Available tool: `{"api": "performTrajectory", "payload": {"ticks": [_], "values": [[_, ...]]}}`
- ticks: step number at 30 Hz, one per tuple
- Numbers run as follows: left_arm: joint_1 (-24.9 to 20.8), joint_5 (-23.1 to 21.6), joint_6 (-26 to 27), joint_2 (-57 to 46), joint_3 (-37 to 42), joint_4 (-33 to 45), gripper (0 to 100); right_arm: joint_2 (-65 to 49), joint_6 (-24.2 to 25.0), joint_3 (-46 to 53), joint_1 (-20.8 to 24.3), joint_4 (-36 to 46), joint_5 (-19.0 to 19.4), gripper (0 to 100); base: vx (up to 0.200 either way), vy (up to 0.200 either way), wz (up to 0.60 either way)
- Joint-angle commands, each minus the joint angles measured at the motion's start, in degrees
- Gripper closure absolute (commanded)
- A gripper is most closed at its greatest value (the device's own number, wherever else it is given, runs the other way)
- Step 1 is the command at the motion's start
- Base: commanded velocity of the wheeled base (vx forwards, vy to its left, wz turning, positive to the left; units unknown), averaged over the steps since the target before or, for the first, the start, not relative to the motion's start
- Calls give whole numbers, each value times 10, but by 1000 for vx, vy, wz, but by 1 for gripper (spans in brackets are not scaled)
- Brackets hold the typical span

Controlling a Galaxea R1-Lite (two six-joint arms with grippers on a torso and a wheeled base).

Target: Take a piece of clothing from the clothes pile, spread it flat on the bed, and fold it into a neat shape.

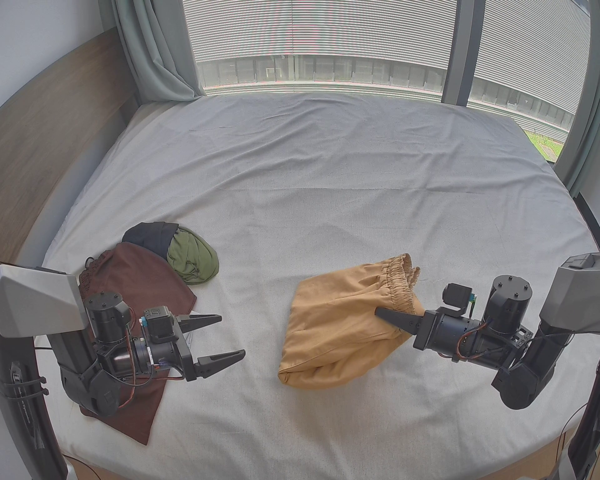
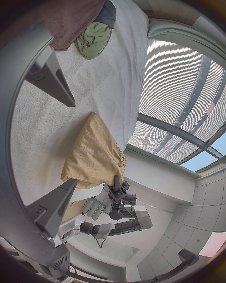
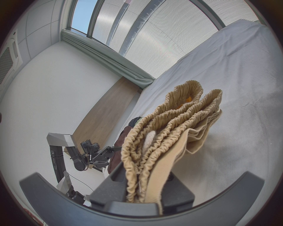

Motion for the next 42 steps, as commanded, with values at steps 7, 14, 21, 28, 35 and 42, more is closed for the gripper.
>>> {"api": "performTrajectory", "payload": {"ticks": [7,14,21,28,35,42], "values": [[0,0,0,1,0,0,0,-4,14,-44,-9,0,27,100,0,0,0],[1,0,0,2,0,-1,0,-3,28,-92,-19,0,69,100,0,0,0],[1,0,0,3,0,0,0,9,56,-150,-36,0,107,100,0,0,0],[1,-1,0,3,0,0,0,83,82,-276,-45,1,124,100,0,0,0],[1,-1,0,4,0,0,0,162,135,-399,-47,0,124,100,0,0,0],[2,-1,0,4,1,0,0,234,140,-441,-56,0,124,100,0,0,0]]}}
